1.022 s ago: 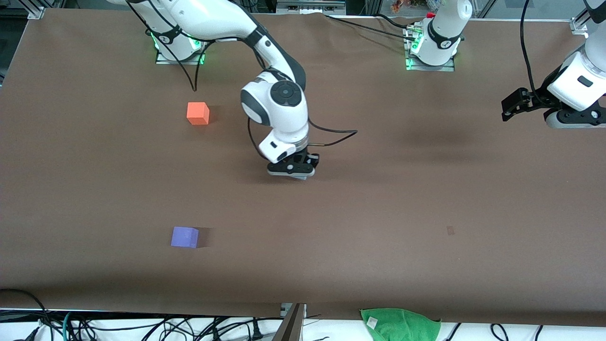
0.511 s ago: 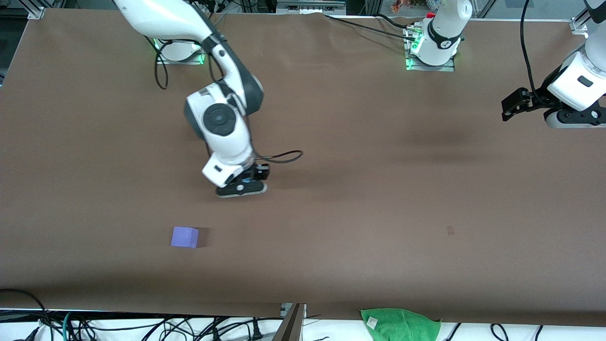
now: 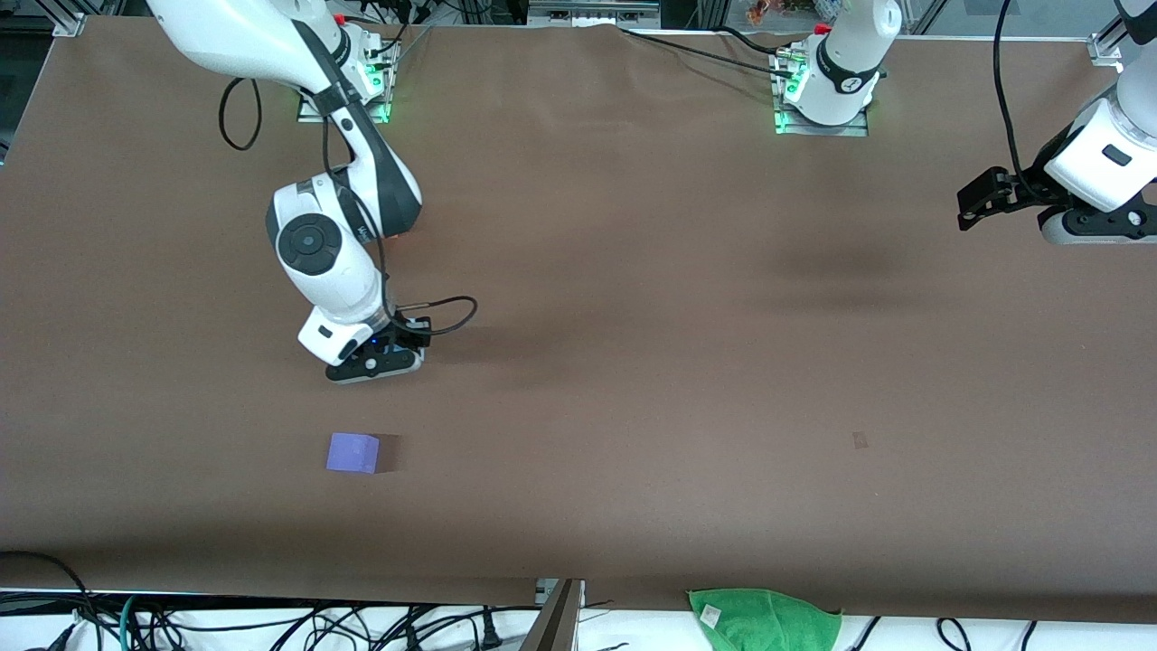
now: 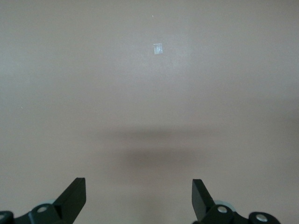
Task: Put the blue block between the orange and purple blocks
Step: 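Carry the blue cube with the right gripper between the orange and purple cubes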
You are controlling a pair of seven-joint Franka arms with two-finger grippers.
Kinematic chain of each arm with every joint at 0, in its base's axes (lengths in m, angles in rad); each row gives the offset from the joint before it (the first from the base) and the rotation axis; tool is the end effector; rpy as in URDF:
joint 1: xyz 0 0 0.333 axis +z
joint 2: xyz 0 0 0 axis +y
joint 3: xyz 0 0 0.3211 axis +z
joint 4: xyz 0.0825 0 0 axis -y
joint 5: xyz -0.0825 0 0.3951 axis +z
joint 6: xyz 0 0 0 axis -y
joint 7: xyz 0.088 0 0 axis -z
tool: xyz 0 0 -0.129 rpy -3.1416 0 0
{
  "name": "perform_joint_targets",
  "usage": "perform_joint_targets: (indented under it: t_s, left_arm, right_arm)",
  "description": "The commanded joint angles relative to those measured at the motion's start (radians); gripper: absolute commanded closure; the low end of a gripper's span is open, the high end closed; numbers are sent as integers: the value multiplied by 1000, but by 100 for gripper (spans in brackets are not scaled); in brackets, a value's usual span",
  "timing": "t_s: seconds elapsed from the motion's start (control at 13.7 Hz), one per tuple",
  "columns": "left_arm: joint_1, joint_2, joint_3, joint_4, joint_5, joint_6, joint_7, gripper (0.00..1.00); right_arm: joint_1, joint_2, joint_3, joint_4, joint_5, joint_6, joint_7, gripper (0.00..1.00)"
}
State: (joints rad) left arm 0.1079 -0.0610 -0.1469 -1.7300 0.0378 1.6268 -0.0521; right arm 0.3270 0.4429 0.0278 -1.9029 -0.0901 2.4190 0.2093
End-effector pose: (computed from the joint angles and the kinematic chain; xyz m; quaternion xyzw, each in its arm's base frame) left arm 0.5464 -0.0186 0.5691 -0.9995 -0.0053 0.0203 0.0242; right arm 0.6098 0.2233 0.2482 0.9936 0.1036 0.0423 0.0139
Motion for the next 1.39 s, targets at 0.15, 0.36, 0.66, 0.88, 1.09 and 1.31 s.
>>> perform_joint_targets:
  t_s: [0.15,0.36,0.66,0.88,1.09,1.31]
  left_arm:
    - [12,-8,-6,10,-18,-19,15,0]
    - [12,-10,-6,10,-18,-19,15,0]
    - [12,-10,-6,10,-18,-19,15,0]
    - [12,-10,-6,10,-18,-19,15,0]
    - [12,-10,-6,10,-18,-19,15,0]
    - [13,-8,-6,10,-18,-21,15,0]
  right_arm:
    - [-81,-105,14,-165,36,40,-100,65]
    - [-98,-130,14,-261,36,153,-102,65]
    - [-114,-135,14,-330,36,262,-114,65]
    - [-129,-133,14,-367,35,305,-129,65]
    - [-137,-132,14,-389,35,330,-130,65]
    - [-141,-127,14,-393,35,344,-131,56]
